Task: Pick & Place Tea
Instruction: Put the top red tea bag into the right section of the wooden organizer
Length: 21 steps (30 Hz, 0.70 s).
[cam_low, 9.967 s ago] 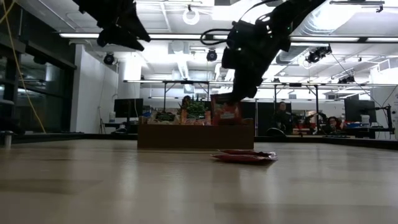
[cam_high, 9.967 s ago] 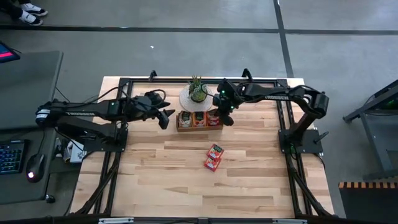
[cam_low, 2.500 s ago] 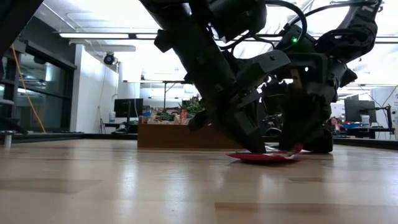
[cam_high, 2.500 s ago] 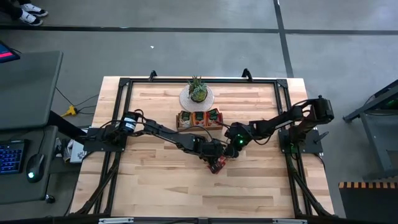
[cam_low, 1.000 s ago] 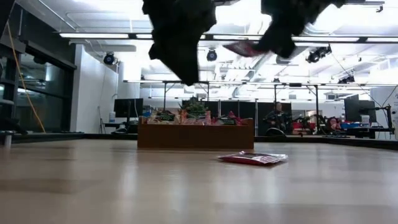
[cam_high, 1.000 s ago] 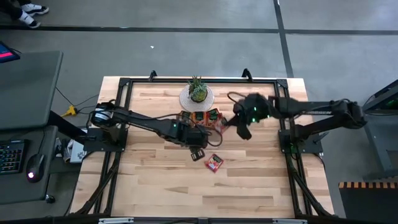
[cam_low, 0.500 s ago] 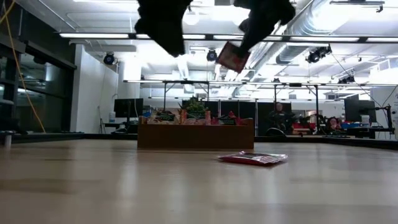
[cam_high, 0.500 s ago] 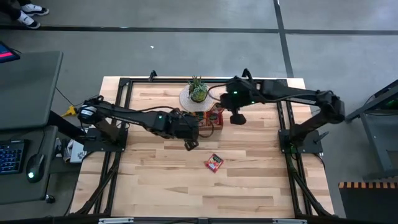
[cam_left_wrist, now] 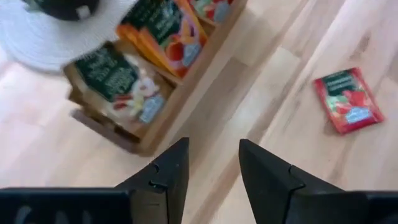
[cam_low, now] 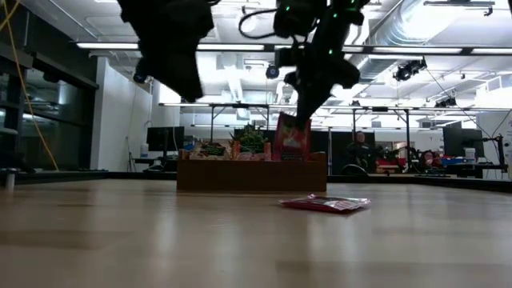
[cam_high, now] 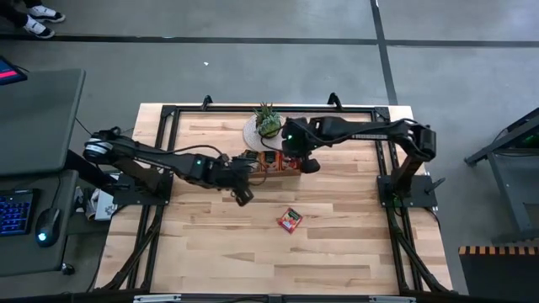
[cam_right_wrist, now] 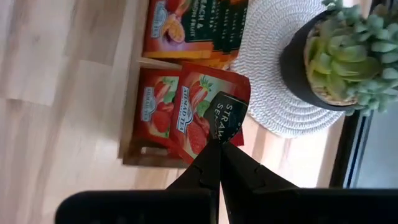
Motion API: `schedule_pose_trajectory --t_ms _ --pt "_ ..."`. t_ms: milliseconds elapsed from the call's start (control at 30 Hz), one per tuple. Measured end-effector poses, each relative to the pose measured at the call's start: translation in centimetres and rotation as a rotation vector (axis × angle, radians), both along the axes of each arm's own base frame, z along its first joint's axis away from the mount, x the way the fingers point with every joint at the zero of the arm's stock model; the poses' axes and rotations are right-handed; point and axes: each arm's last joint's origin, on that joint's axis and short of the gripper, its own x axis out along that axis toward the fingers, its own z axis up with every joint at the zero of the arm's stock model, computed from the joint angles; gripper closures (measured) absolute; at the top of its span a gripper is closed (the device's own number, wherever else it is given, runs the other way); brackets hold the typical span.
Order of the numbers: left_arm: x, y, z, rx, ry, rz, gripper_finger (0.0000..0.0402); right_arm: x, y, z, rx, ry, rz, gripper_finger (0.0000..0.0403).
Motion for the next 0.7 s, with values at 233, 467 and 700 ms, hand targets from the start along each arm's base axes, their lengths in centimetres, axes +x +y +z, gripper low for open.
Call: schedule_pose_trajectory --t_ms 233,467,700 --pt "-0.4 -0.1 -1.7 -0.113 -0.133 0.004 0.0263 0.7 -0.2 -1.9 0.003 0.044 0.007 0.0403" --pt "-0.7 -0.2 -1.7 -0.137 -0.147 -0.011 0.0263 0.7 -0.1 -2.1 0.029 0.060 0.026 0.0403" --pt "-0.4 -0.2 -1.5 -0.132 -0.180 -0.019 0.0263 0.6 0.1 -2.2 0.074 0.062 0.051 0.0403"
